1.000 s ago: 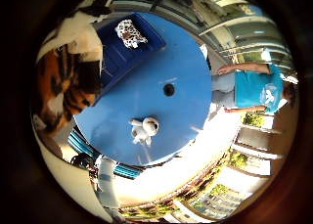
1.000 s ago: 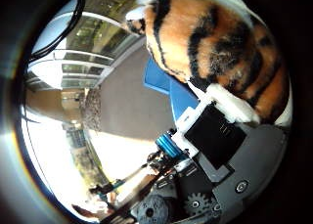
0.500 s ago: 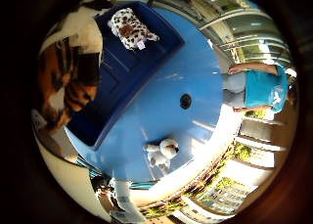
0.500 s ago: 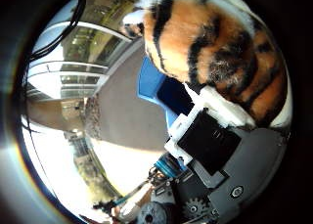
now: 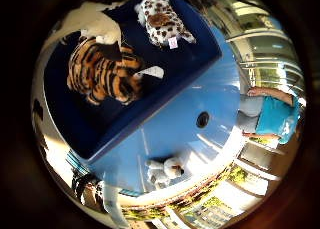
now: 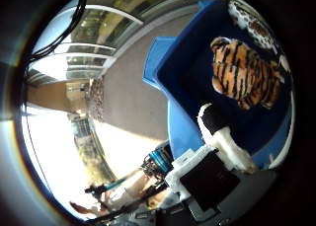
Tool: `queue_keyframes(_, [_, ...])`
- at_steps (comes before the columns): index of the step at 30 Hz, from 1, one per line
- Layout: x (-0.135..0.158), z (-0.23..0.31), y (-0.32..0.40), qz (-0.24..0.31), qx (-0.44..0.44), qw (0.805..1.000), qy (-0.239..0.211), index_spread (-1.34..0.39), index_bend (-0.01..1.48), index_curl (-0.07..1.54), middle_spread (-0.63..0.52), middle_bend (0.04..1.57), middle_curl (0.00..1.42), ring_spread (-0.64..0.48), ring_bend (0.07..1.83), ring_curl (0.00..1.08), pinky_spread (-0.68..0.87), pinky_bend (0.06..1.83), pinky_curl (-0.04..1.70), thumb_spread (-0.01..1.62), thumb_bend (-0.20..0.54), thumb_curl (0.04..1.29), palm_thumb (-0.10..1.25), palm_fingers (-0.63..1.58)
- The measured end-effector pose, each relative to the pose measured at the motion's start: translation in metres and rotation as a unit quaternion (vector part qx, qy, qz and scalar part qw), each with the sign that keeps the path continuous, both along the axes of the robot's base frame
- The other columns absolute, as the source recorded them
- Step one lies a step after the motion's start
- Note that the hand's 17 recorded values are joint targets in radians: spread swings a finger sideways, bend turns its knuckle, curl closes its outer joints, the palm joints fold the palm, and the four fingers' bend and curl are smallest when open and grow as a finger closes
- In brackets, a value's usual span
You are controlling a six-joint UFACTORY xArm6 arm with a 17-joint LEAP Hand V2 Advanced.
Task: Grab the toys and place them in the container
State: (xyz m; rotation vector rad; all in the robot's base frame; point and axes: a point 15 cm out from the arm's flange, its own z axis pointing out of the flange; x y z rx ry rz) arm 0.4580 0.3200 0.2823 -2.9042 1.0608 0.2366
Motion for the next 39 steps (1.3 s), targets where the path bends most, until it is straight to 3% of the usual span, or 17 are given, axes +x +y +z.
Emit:
queue_keyframes(4, [-0.014,0.040,-0.039,-0.014,-0.008,1.000,0.013,-0.44,0.16,0.32,0.02,0.16,0.40,0.26,0.53,0.33,0.46,0.94,0.50,1.08,-0.037,0.49,0.68,-0.06])
queue_keyframes(11, [-0.037,0.100,-0.179,-0.083,-0.069,0.993,0.048,-0.33,0.14,0.28,0.02,0.21,0.39,0.26,0.56,0.33,0.48,0.84,0.43,1.09,-0.042,0.44,0.62,0.05])
queue_keyframes(17, [-0.047,0.137,-0.290,-0.090,-0.142,0.986,0.020,-0.28,0.16,0.27,0.01,0.18,0.38,0.25,0.53,0.32,0.46,0.77,0.39,1.10,-0.026,0.41,0.62,0.03])
queue_keyframes(23, [-0.083,0.087,-0.351,-0.050,-0.148,0.983,0.099,-0.32,0.19,0.28,0.01,0.17,0.35,0.22,0.44,0.30,0.41,0.64,0.33,1.09,-0.019,0.41,0.71,-0.01])
queue_keyframes(33, [-0.071,-0.004,-0.395,-0.006,-0.139,0.988,0.072,-0.35,0.18,0.29,0.00,0.16,0.32,0.22,0.38,0.30,0.39,0.58,0.29,1.08,-0.027,0.40,0.75,0.02])
queue_keyframes(39, [-0.069,-0.075,-0.393,0.015,-0.139,0.987,0.084,-0.35,0.18,0.29,-0.01,0.16,0.31,0.22,0.36,0.30,0.39,0.56,0.28,1.07,-0.030,0.40,0.75,0.03])
